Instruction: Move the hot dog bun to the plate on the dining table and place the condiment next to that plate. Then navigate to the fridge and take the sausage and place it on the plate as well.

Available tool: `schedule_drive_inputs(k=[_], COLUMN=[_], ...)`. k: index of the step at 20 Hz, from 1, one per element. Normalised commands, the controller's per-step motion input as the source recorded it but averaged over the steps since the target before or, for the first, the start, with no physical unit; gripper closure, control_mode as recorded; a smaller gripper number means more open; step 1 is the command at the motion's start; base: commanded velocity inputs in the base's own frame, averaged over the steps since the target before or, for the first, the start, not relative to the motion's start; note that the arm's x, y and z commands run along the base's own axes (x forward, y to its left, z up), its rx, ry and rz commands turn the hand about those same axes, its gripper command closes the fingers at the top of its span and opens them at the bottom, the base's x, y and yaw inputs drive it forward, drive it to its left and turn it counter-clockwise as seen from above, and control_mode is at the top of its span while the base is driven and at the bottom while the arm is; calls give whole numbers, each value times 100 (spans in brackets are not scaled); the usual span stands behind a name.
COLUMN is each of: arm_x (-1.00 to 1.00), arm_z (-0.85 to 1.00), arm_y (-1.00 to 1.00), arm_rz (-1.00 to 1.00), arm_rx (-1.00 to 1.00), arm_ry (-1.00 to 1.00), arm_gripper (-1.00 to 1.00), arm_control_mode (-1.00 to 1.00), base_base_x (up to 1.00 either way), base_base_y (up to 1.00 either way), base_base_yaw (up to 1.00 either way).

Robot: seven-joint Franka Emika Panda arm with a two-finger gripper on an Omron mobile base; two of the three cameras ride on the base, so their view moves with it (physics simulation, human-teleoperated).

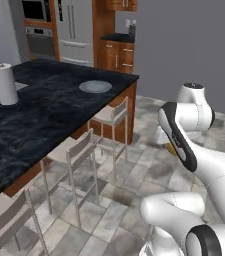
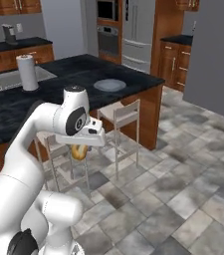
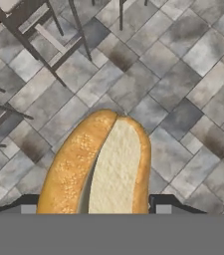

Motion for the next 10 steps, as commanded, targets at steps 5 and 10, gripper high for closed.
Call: schedule_drive_inputs(k=[5,10], arm_x=[0,0], arm_z=[0,0], arm_y=[0,0], arm_rz=[0,0], arm_rx=[0,0], arm_ry=[0,0], arm_gripper=[100,100], arm_control_mode=[100,100], base_base_x=[94,93], base_base_y=[-65,-69], base_base_yaw=[51,50])
